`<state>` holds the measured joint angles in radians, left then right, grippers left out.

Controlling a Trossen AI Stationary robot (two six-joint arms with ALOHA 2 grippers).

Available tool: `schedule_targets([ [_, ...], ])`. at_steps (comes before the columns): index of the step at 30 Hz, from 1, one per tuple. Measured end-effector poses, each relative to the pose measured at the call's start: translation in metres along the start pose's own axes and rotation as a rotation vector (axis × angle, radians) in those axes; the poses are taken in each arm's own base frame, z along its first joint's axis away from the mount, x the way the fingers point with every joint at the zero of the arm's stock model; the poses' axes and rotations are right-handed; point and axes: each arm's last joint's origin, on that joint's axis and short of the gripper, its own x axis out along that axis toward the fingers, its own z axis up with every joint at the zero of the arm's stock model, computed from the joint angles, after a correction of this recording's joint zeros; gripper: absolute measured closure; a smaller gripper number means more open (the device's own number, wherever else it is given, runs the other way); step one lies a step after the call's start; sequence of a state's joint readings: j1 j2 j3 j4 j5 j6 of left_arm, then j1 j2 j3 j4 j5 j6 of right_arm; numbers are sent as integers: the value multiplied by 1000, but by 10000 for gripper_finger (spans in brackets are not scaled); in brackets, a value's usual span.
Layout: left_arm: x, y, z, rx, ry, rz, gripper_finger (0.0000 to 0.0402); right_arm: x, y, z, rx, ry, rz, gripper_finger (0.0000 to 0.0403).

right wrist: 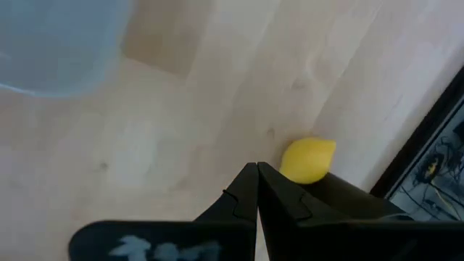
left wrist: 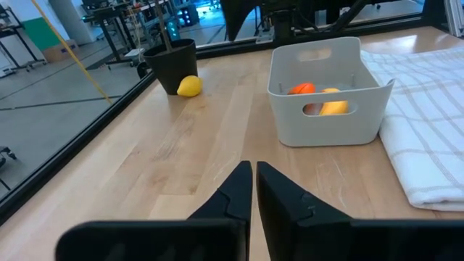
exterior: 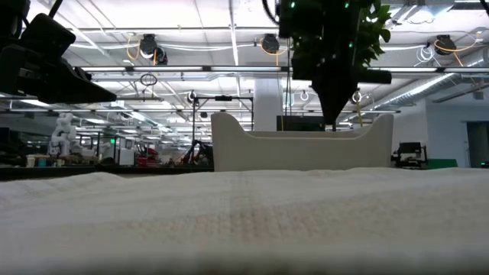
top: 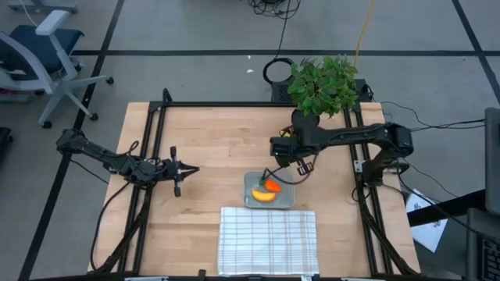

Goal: Pick and placing Produce into tupperware
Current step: Put the yellow lemon into the gray bin

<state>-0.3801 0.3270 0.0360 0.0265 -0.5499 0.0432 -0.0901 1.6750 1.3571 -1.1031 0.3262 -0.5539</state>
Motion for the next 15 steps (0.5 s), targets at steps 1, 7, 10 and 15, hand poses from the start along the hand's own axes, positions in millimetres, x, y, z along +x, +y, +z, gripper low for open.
schedule_targets([
  [1,0,0,0,0,0,0,376,5,-3,0,-7,18,0,403],
  [7,0,0,0,6,1,0,376,18,-21,-5,-10,51,-48,403],
  [10,0,0,0,8,1,0,376,19,-26,-5,-67,52,-93,403],
  [15,0,0,-1,11,7,-1,376,22,-30,-3,-216,85,-136,403],
])
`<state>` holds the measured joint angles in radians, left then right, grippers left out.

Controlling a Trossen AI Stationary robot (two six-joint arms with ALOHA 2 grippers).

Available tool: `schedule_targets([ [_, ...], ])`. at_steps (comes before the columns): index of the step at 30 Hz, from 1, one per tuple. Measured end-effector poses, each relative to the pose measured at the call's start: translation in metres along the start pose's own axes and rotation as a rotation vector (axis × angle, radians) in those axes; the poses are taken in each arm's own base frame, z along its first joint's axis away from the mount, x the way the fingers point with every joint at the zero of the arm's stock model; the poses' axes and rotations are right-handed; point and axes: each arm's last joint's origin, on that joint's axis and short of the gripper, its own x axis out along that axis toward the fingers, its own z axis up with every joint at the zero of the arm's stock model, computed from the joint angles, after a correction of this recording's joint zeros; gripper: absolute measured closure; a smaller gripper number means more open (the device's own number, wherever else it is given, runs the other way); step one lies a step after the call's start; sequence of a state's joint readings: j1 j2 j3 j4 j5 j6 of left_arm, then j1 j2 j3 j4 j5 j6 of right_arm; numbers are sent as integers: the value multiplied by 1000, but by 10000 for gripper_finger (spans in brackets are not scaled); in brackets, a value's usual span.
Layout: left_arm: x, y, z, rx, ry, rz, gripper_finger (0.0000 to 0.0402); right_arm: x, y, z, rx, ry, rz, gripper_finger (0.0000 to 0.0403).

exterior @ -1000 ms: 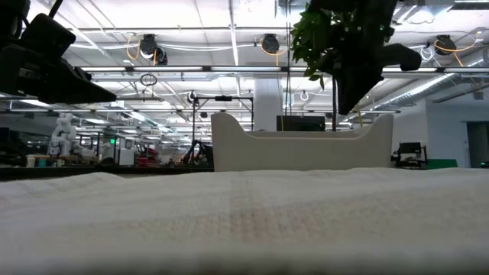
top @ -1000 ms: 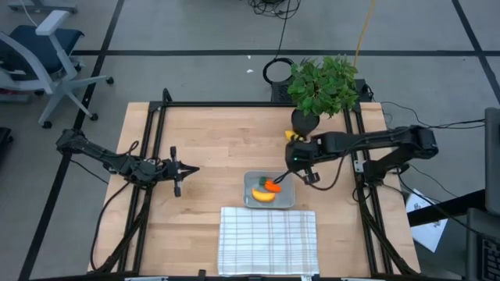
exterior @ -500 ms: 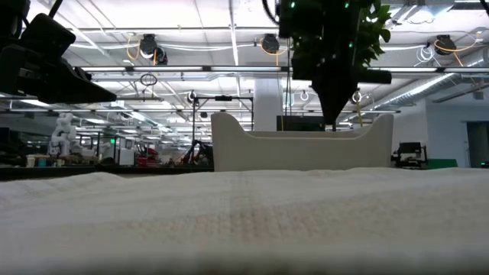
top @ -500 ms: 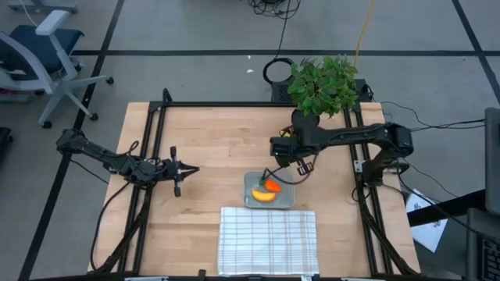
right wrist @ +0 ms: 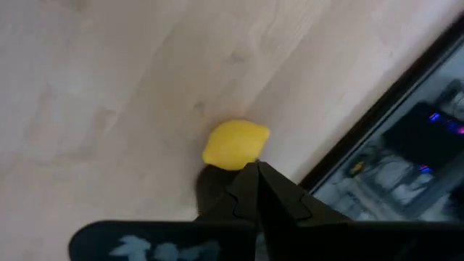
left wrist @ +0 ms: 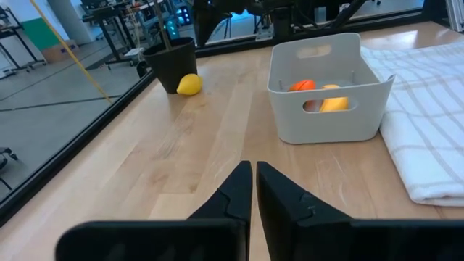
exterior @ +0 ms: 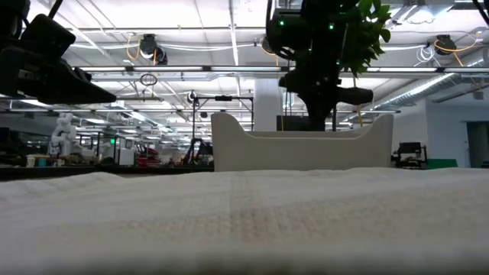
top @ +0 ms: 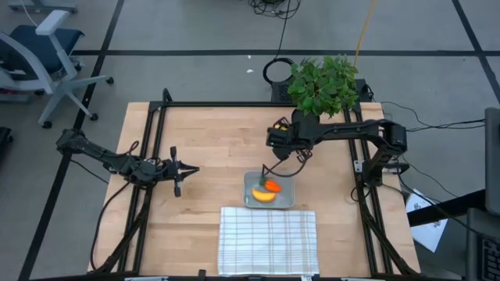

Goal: Pick and placing Produce into tupperware
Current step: Put the yellow lemon into the gray bin

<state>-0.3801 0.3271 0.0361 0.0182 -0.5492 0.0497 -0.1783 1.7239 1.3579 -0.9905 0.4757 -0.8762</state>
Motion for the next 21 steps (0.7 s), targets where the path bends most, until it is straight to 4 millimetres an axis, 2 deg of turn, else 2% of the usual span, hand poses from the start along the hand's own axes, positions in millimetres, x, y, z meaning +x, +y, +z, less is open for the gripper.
schedule_targets([
  [6,0,0,0,0,0,-1,376,17,-5,5,-67,50,-16,403],
  [13,0,0,0,-6,0,0,376,42,-12,0,-107,116,21,403],
  [21,0,0,0,-7,0,-1,376,46,-16,-8,-187,106,58,403],
])
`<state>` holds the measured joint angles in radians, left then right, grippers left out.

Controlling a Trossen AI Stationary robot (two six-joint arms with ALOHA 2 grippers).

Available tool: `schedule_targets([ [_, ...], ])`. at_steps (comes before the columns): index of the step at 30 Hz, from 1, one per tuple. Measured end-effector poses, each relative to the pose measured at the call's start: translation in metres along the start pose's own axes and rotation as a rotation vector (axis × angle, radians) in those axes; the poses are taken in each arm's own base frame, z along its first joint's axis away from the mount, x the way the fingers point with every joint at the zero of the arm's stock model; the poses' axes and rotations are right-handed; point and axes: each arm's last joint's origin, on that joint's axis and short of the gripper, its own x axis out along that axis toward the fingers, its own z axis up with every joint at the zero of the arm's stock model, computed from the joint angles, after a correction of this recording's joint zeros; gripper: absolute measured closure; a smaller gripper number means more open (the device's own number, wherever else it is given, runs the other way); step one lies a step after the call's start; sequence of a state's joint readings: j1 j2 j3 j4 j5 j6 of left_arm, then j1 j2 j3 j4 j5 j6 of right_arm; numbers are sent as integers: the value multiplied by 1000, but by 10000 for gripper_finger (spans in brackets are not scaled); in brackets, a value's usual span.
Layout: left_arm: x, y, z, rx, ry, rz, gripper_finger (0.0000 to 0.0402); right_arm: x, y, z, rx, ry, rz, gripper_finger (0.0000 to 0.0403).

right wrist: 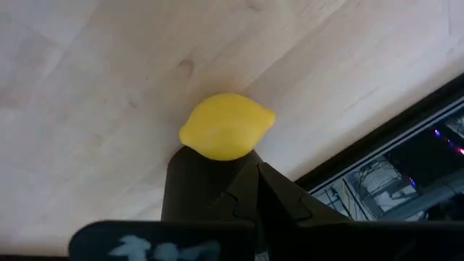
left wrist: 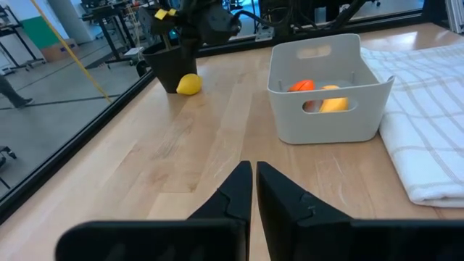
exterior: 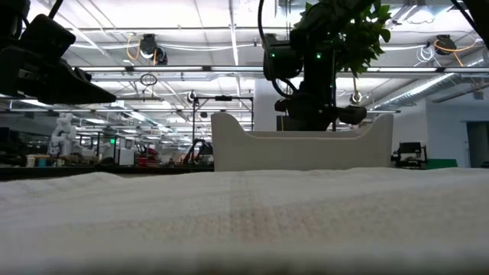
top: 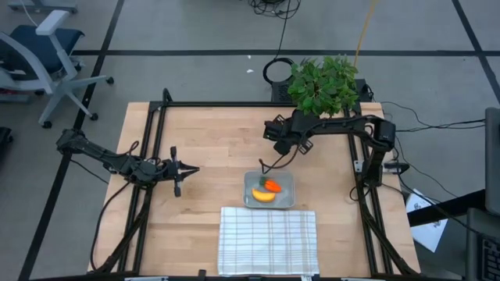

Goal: Pick and placing Produce into tupperware
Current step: Put the yellow lemon into the gray bin

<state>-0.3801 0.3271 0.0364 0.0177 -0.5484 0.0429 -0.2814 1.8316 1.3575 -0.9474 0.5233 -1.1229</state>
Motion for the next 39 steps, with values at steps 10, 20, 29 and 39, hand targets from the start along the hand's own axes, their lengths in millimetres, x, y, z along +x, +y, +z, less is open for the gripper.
schedule_targets([
  [10,0,0,0,0,0,0,376,5,-9,-3,46,-92,-22,403],
  [20,0,0,0,-1,0,0,376,9,-6,-2,77,-116,9,403],
  [29,0,0,0,-2,0,0,376,15,2,-1,52,-105,35,342],
  [39,0,0,0,-22,-1,0,376,14,2,2,76,-124,27,177],
])
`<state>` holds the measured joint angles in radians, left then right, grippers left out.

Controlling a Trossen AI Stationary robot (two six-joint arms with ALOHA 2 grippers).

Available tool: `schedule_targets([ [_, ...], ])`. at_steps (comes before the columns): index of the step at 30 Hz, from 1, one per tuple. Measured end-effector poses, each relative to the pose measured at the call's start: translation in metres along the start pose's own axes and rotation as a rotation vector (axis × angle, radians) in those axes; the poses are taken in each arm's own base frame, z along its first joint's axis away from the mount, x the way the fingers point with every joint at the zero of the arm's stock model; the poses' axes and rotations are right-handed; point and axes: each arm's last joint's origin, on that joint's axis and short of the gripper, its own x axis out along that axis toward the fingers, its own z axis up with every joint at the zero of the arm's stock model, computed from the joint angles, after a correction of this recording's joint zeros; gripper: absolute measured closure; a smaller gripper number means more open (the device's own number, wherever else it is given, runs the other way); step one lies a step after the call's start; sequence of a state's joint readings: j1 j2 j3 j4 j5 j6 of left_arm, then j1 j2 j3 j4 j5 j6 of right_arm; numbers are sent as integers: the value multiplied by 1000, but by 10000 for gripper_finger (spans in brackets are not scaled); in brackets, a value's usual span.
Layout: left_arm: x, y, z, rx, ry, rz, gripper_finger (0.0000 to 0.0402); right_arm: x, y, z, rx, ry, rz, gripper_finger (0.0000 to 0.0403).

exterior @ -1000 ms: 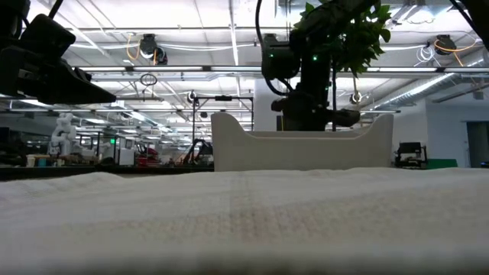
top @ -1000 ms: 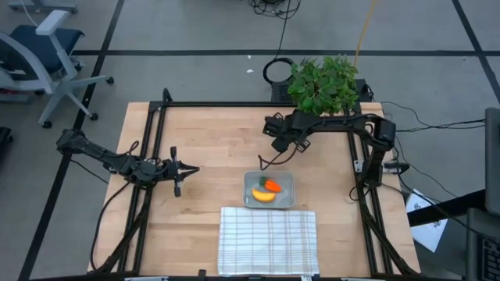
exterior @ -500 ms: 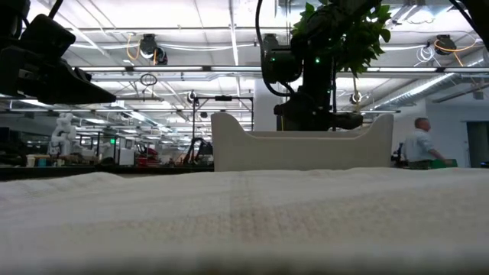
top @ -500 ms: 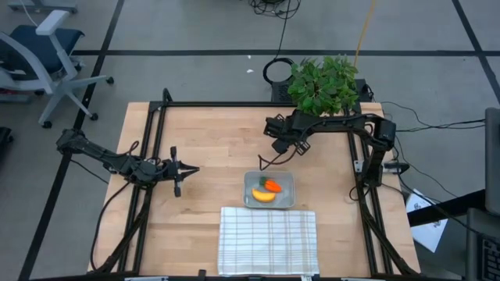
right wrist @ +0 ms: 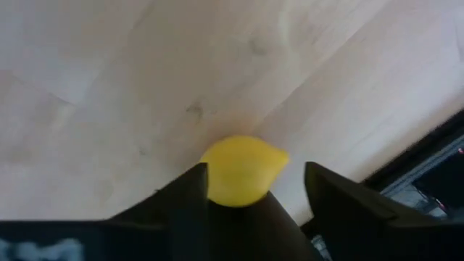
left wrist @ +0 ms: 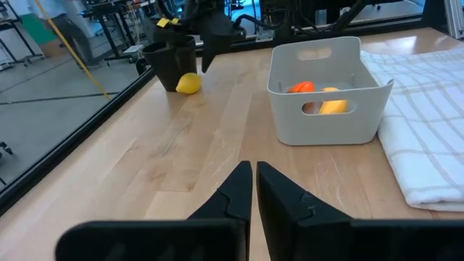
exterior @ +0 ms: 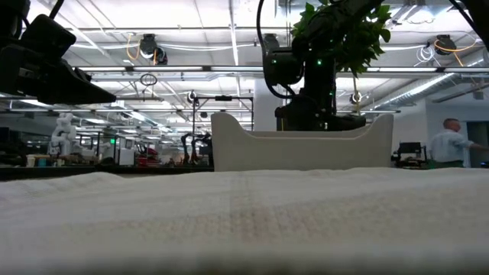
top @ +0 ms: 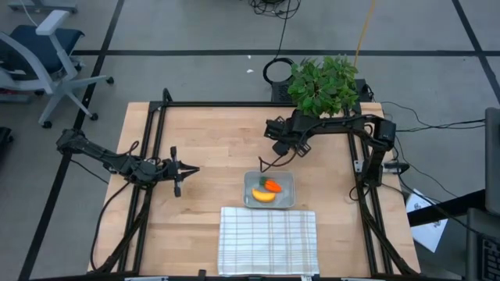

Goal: Pick and placing Produce into tupperware
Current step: Put the yellow lemon into the gray bin

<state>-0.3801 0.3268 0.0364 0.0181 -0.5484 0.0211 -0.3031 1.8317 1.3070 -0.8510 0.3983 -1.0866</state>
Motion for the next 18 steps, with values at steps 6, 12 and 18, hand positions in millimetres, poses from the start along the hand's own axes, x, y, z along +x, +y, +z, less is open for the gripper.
schedule_targets([
  [6,0,0,0,0,0,0,376,0,-4,1,40,-26,-30,111],
  [12,0,0,0,0,0,0,376,0,-7,1,89,-3,-66,95],
  [18,0,0,0,0,0,0,376,3,-3,-2,73,54,-63,94],
])
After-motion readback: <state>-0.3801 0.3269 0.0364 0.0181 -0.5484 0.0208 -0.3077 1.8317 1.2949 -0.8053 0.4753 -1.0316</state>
